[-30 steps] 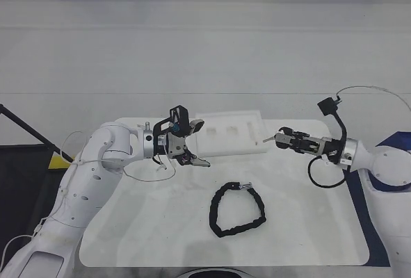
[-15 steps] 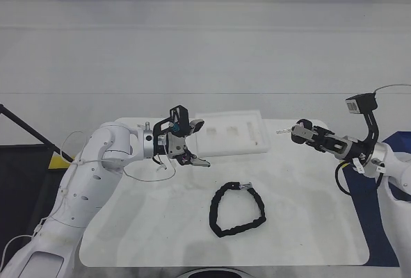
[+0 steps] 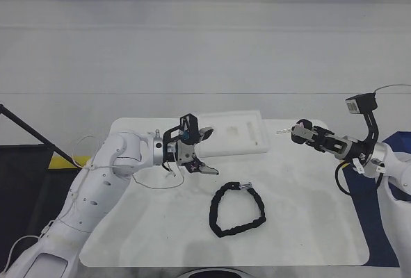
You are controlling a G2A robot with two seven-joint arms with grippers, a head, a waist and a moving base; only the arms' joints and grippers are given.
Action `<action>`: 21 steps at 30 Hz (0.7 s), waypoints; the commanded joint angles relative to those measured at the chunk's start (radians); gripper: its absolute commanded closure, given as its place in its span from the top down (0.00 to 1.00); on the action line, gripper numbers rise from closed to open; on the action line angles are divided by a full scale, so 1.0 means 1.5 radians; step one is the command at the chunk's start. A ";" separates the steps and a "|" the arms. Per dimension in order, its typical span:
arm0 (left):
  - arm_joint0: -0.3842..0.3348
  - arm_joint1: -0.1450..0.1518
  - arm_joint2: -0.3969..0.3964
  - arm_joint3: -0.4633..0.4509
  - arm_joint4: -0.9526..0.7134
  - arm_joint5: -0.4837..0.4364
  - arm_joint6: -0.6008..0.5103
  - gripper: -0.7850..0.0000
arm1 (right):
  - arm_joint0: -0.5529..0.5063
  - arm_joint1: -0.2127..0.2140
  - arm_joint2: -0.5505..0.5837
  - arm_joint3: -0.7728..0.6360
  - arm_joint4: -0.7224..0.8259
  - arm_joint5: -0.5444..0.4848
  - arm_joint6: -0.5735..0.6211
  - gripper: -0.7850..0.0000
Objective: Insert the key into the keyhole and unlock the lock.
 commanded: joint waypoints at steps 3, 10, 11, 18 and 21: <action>-0.015 -0.016 0.059 0.035 0.050 0.005 0.053 1.00 | 0.000 0.000 0.000 0.000 0.000 0.000 0.000 0.00; -0.058 -0.050 0.149 0.177 0.212 0.021 0.219 1.00 | 0.000 0.000 0.000 0.000 0.000 0.000 0.000 0.00; -0.065 -0.056 0.162 0.200 0.226 0.019 0.250 1.00 | 0.000 0.000 0.000 0.000 0.000 0.000 0.000 0.00; -0.120 -0.099 0.255 0.330 0.329 0.017 0.394 1.00 | 0.000 0.000 0.000 0.000 0.000 0.000 0.000 0.00; -0.144 -0.120 0.294 0.388 0.354 0.012 0.429 1.00 | 0.000 0.000 0.000 0.000 0.000 0.000 0.000 0.00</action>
